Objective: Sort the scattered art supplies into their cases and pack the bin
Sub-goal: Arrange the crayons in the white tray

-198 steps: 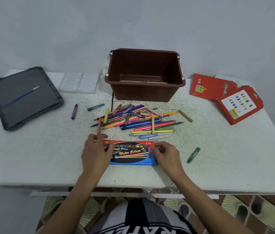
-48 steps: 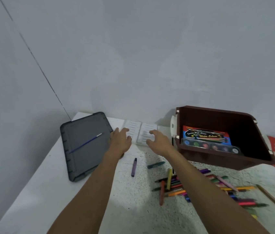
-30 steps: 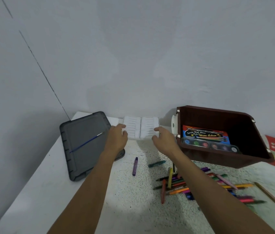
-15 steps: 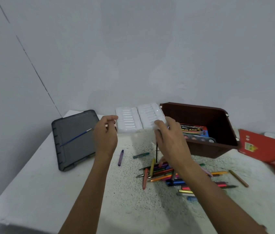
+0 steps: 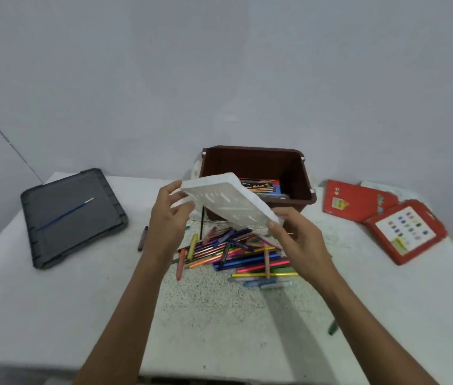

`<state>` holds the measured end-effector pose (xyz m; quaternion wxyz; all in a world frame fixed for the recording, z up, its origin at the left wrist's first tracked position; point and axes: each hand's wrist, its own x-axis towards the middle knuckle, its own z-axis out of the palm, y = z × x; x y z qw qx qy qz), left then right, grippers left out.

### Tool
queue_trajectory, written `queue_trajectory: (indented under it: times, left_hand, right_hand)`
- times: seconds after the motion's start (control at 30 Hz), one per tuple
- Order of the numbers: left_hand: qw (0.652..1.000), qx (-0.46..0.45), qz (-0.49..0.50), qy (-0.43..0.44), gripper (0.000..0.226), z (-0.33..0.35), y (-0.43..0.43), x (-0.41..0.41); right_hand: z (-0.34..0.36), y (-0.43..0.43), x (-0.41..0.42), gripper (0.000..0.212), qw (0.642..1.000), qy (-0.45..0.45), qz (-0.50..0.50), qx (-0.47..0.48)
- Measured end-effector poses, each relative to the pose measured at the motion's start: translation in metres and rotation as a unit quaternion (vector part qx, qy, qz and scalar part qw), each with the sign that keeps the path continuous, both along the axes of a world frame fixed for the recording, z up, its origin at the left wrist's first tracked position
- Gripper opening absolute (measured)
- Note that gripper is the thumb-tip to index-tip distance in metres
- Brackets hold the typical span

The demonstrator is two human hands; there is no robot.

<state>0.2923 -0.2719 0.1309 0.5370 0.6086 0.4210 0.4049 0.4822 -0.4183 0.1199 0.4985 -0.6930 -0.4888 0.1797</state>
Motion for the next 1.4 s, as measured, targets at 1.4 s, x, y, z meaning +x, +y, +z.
queue_trajectory:
  times: [1.4]
  left_hand:
    - [0.891, -0.071, -0.271, 0.356, 0.067, -0.103, -0.081, 0.016]
  right_hand:
    - [-0.100, -0.073, 0.014, 0.009, 0.920, 0.092, -0.054, -0.377]
